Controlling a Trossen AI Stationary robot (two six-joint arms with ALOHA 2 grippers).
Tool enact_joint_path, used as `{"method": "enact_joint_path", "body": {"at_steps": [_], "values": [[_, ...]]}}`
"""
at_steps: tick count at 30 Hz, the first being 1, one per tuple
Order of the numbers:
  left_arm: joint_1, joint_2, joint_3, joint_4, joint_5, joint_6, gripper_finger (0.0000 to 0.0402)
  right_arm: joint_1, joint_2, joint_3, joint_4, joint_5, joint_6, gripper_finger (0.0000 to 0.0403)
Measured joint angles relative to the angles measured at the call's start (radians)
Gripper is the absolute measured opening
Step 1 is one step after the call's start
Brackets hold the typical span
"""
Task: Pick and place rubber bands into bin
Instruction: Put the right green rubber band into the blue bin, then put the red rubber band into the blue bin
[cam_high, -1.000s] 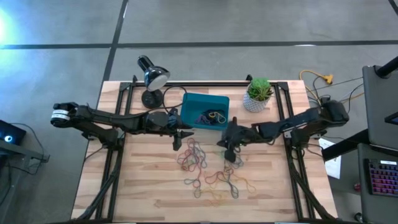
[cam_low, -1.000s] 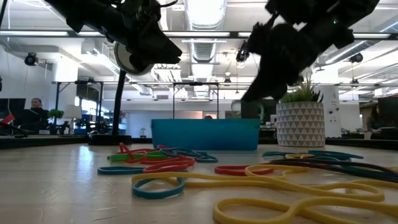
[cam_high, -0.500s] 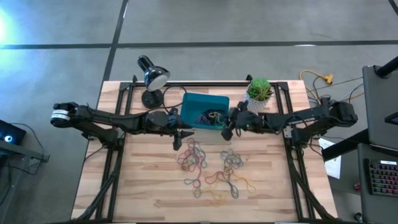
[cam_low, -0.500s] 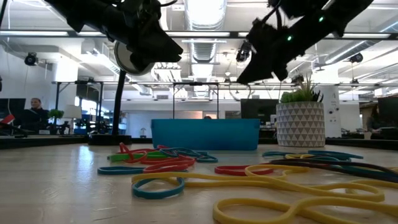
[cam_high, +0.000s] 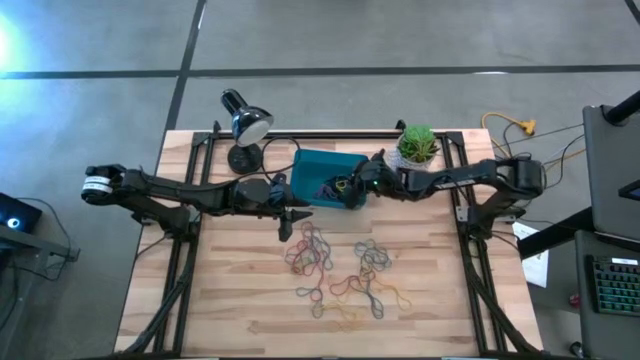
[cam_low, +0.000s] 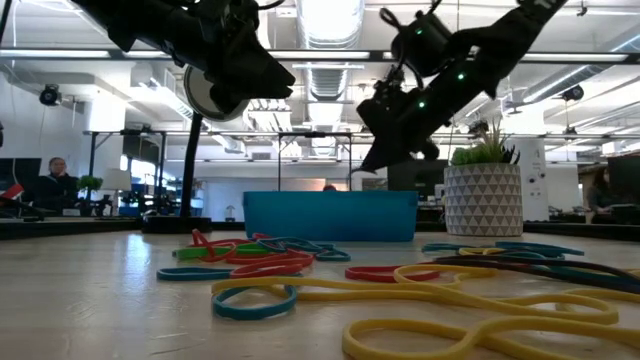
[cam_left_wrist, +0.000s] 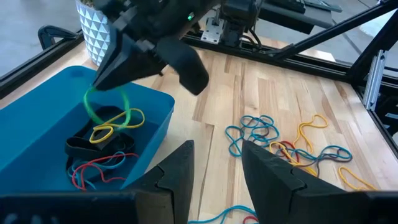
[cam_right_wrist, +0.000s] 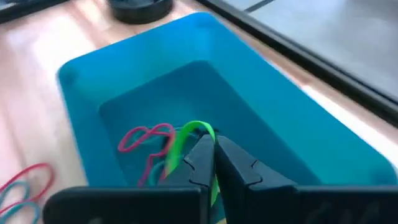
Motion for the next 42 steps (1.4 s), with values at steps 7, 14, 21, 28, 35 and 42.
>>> {"method": "enact_joint_path", "body": {"at_steps": [7, 14, 21, 28, 35, 42], "values": [[0.000, 0.000, 0.000, 0.000, 0.000, 0.000, 0.0118, -0.045, 0.071, 0.097, -0.073, -0.183, -0.020, 0.0054], [0.000, 0.000, 0.000, -0.006, 0.002, -0.001, 0.0118, -0.044, 0.077, 0.165, -0.171, -0.198, -0.069, 0.0129], [-0.002, 0.000, 0.000, -0.131, 0.167, 0.026, 0.0118, -0.021, -0.002, 0.185, -0.245, -0.435, -0.180, 0.0157], [-0.007, 0.000, -0.007, -0.343, 0.207, 0.030, 0.0118, 0.069, -0.105, 0.183, -0.377, -0.502, -0.205, 0.0137], [-0.007, 0.000, -0.034, -0.392, 0.245, 0.038, 0.0118, 0.183, -0.190, 0.173, -0.476, -0.499, -0.156, 0.0116], [-0.046, 0.000, -0.110, -0.392, 0.268, 0.053, 0.0118, 0.298, -0.235, 0.141, -0.481, -0.471, -0.064, 0.0099]]}}
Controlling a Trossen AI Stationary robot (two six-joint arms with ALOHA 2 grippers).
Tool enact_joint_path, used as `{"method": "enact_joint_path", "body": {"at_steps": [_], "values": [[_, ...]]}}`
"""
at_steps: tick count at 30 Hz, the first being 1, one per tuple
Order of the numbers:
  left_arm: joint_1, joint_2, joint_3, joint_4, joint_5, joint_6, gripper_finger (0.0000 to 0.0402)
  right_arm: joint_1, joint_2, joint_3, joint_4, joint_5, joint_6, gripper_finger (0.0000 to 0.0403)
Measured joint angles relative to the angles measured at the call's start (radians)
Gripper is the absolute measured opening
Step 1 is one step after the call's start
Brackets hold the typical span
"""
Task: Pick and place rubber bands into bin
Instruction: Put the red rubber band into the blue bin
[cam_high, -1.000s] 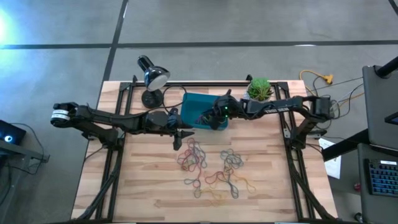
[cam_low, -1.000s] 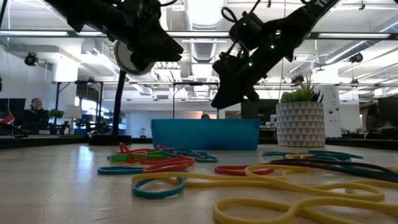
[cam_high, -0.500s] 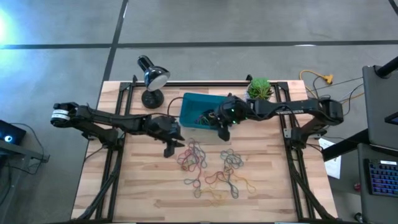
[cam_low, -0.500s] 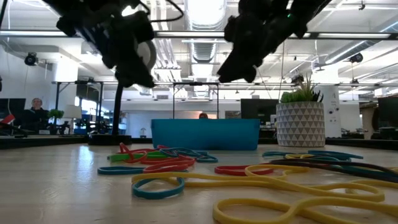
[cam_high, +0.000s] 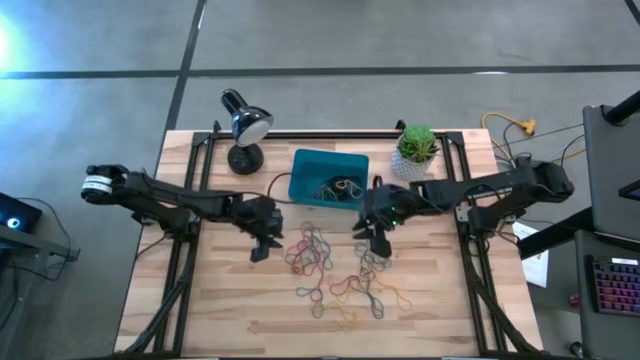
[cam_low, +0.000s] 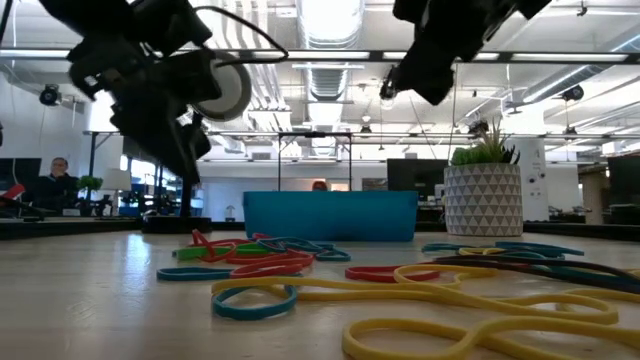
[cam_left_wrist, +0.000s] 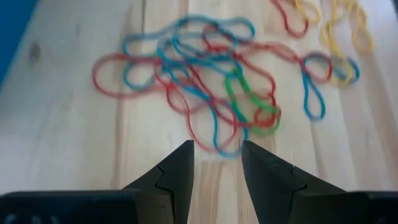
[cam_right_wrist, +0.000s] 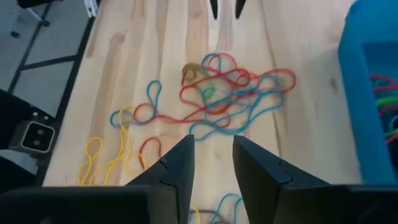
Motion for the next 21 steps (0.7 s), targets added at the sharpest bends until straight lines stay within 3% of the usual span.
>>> {"method": "enact_joint_path", "body": {"at_steps": [11, 21], "values": [[-0.032, 0.003, -0.075, 0.162, -0.111, 0.000, 0.0118, 0.145, -0.006, -0.046, 0.001, 0.167, 0.109, 0.0081], [-0.057, 0.081, -0.123, 0.280, -0.077, 0.000, 0.0118, 0.185, -0.006, -0.072, 0.002, 0.215, 0.157, 0.0068]]}}
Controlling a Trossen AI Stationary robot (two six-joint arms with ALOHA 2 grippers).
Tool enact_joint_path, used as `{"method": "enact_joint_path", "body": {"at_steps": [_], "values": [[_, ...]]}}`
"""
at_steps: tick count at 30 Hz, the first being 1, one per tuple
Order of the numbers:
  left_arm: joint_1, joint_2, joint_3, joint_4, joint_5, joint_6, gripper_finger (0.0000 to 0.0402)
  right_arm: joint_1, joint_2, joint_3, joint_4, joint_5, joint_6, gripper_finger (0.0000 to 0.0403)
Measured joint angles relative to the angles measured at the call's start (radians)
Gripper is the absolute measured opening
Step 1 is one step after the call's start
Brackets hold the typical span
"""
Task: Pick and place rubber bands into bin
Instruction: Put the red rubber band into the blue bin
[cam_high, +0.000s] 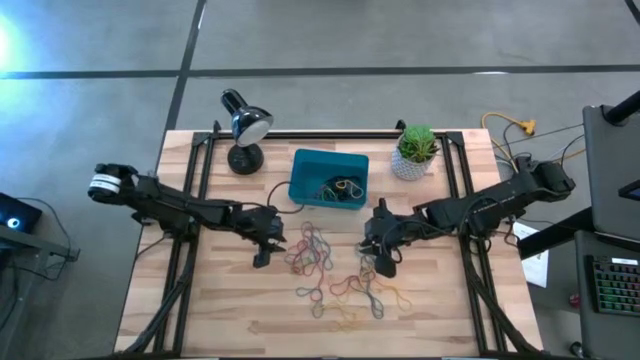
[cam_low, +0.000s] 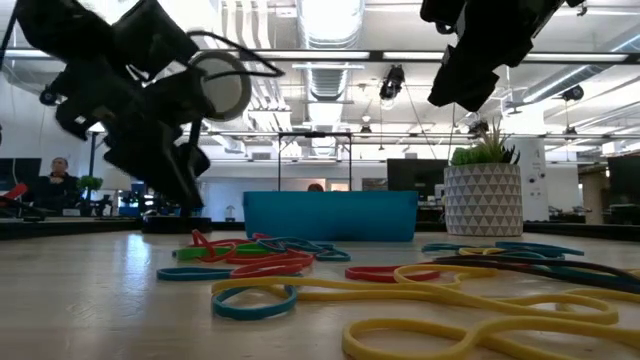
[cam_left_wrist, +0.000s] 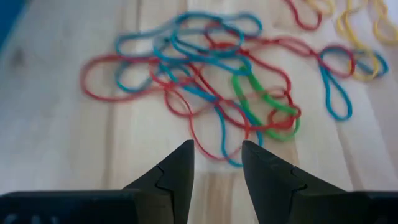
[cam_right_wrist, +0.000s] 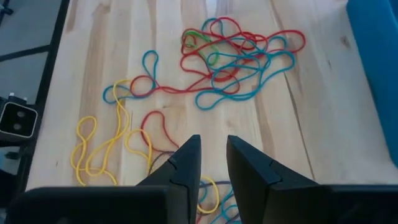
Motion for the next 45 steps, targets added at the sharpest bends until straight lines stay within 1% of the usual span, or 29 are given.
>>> {"method": "enact_joint_path", "body": {"at_steps": [4, 9, 11, 14, 20, 26, 29, 35, 39, 45], "values": [[-0.015, 0.083, 0.018, 0.044, 0.002, -0.001, 0.0118, 0.002, 0.000, 0.000, 0.006, 0.010, 0.005, 0.0068], [-0.016, 0.189, 0.059, 0.040, -0.043, -0.040, 0.0118, 0.002, -0.001, 0.000, 0.007, 0.026, 0.025, 0.0068], [-0.016, 0.216, 0.075, 0.053, -0.062, -0.053, 0.0118, 0.002, -0.001, -0.001, 0.008, 0.026, 0.030, 0.0070], [-0.015, 0.241, 0.098, 0.053, -0.065, -0.053, 0.0118, 0.003, -0.002, -0.002, 0.008, 0.026, 0.043, 0.0070], [-0.016, 0.253, 0.114, 0.048, -0.100, -0.054, 0.0118, 0.004, -0.002, -0.004, 0.008, 0.026, 0.045, 0.0063], [-0.015, 0.253, 0.111, 0.053, -0.104, -0.055, 0.0116, 0.004, -0.002, -0.005, 0.008, 0.028, 0.044, 0.0058], [-0.015, 0.253, 0.110, 0.054, -0.107, -0.058, 0.0100, 0.004, -0.002, -0.005, 0.008, 0.049, 0.043, 0.0059], [-0.014, 0.253, 0.114, 0.057, -0.110, -0.082, 0.0063, 0.004, -0.002, -0.005, 0.009, 0.050, 0.044, 0.0059], [-0.014, 0.253, 0.118, 0.058, -0.106, -0.092, 0.0055, 0.004, -0.002, -0.005, 0.009, 0.050, 0.044, 0.0058], [-0.013, 0.260, 0.116, 0.058, -0.101, -0.106, 0.0053, 0.004, -0.002, -0.005, 0.009, 0.051, 0.044, 0.0059]]}}
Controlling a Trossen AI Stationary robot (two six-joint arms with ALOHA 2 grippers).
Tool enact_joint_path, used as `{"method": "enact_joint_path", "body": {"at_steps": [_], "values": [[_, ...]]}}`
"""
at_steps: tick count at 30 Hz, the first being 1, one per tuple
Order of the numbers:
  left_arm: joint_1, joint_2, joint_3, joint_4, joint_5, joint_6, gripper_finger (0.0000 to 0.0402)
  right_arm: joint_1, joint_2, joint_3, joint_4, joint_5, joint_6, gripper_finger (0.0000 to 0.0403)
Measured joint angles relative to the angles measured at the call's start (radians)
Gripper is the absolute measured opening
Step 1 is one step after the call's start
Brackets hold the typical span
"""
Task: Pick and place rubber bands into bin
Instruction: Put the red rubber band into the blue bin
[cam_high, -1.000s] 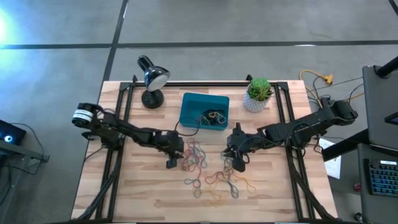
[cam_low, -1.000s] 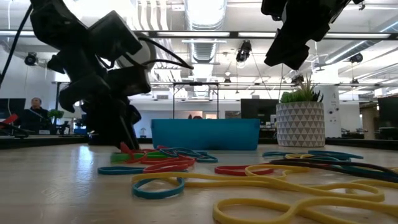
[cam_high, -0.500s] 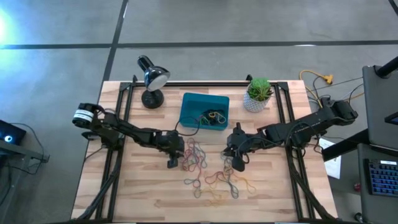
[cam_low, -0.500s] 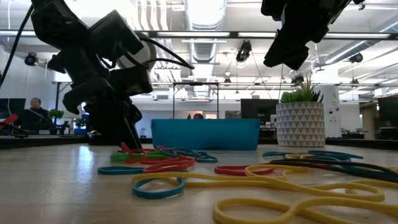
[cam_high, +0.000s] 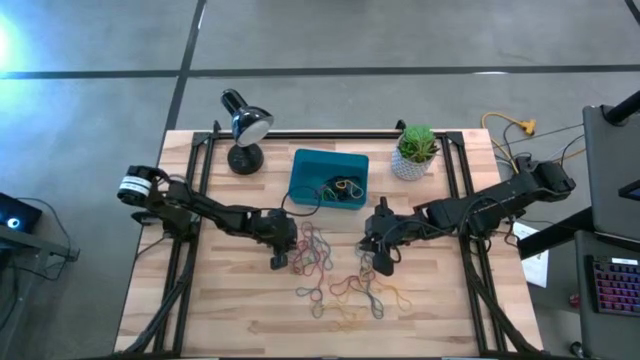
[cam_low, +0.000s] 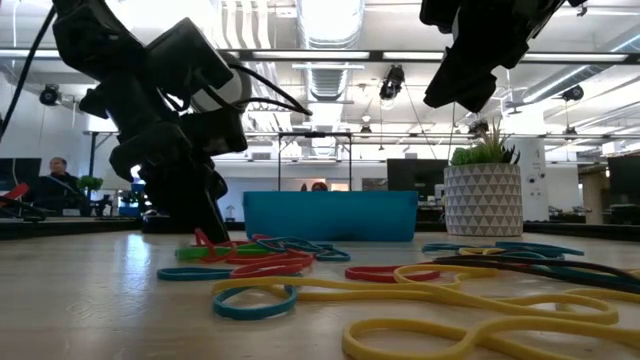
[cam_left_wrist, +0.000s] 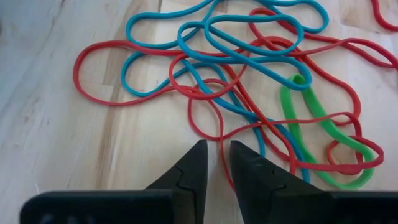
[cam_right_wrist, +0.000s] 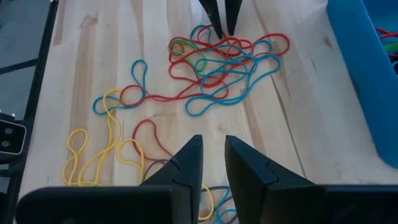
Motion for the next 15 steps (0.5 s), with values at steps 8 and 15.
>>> {"method": "enact_joint_path", "body": {"at_steps": [8, 15], "values": [[0.000, 0.034, 0.001, 0.024, -0.006, 0.031, 0.0053, 0.000, 0.000, 0.000, 0.001, 0.010, 0.000, 0.0059], [0.000, 0.109, 0.002, 0.045, 0.002, 0.005, 0.0051, 0.000, 0.000, 0.000, 0.005, 0.027, 0.000, 0.0059]]}}
